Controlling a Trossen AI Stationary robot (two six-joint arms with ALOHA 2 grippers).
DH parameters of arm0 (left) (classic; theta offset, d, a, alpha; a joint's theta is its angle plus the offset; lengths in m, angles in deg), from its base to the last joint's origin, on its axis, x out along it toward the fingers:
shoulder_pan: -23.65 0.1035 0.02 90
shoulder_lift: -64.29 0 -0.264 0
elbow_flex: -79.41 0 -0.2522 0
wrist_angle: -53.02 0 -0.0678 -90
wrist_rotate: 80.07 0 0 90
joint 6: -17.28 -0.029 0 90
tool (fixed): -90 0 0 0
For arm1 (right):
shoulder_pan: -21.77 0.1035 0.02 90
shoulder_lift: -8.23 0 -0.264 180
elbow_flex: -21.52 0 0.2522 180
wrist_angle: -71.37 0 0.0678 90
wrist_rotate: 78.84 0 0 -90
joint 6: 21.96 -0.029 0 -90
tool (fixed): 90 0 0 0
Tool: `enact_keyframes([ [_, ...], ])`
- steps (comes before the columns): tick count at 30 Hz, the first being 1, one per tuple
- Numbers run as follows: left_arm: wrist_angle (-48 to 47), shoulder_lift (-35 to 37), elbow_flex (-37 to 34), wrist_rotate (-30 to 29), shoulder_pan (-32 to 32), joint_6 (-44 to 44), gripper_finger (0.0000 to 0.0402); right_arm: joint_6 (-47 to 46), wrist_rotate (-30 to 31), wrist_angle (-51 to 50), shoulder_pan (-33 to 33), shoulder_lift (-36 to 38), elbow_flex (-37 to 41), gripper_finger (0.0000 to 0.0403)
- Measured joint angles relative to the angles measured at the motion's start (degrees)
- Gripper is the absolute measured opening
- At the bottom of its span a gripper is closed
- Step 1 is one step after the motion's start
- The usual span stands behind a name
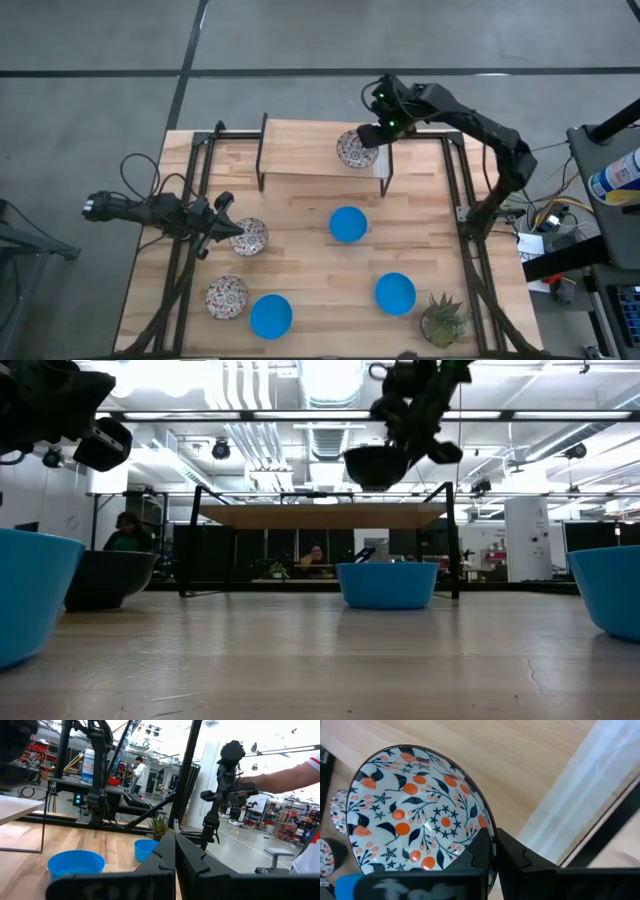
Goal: Pick & Place Mini bowls
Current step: Put the top right white bowl on the shelf
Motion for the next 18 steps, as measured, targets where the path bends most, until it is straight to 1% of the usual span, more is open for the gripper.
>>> enact_keyframes([
  [5,0.0,0.02,0.0,-0.02,0.0,0.02,0.0,1.47,-0.84,-0.1,-1.85,-2.04,0.0,0.0013],
  [18,-0.02,0.01,0.0,-0.02,0.01,0.01,0.0,1.35,0.72,-0.31,-6.29,-2.41,0.17,0.0013],
])
